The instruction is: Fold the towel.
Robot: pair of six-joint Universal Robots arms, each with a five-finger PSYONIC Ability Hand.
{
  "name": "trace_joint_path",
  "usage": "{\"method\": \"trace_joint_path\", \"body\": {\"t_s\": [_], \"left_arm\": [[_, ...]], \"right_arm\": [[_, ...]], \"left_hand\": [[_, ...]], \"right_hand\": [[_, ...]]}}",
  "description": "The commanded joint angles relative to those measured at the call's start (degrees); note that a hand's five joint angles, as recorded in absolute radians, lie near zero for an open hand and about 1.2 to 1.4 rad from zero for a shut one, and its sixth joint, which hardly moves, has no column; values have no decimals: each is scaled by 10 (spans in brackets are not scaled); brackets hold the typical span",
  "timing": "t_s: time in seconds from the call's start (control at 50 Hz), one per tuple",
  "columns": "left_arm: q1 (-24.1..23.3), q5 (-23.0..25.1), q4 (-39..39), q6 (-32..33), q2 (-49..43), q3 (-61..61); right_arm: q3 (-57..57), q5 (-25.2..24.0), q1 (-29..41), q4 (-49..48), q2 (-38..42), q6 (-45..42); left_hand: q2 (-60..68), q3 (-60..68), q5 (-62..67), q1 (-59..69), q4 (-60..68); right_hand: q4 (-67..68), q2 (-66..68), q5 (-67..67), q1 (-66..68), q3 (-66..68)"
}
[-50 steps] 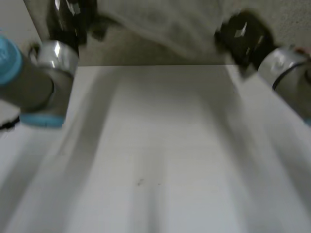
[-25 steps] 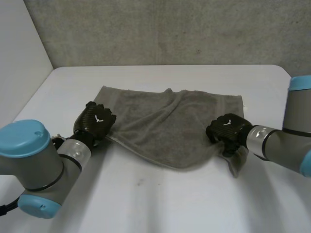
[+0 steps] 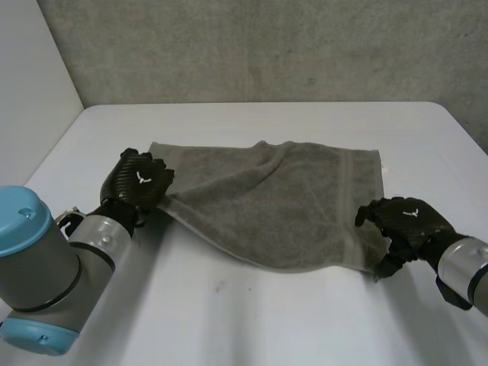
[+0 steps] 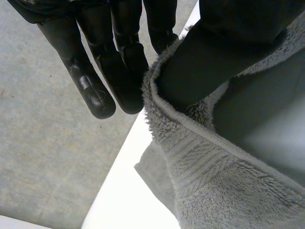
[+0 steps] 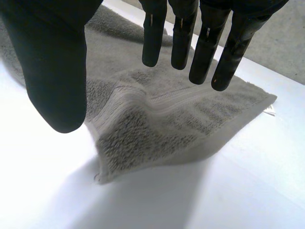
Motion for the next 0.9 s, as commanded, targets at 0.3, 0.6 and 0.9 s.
{"method": "trace_joint_path", "body": {"t_s": [0.3, 0.6, 0.9], "left_arm": [[9, 1, -15, -14, 7, -5], [6, 2, -15, -16, 7, -6], [11, 2, -14, -15, -3, -20]], "right_arm": [[29, 100, 39, -174, 111, 8], [10, 102, 43, -207, 119, -13], [-9, 60, 38, -205, 94, -20]], "left_hand": [[102, 103, 103, 112, 103], [102, 103, 103, 112, 103], [102, 103, 103, 112, 103]], "right_hand": [[30, 23, 33, 55, 29], [46, 40, 50, 72, 46], [540, 534, 544, 566, 540]]}}
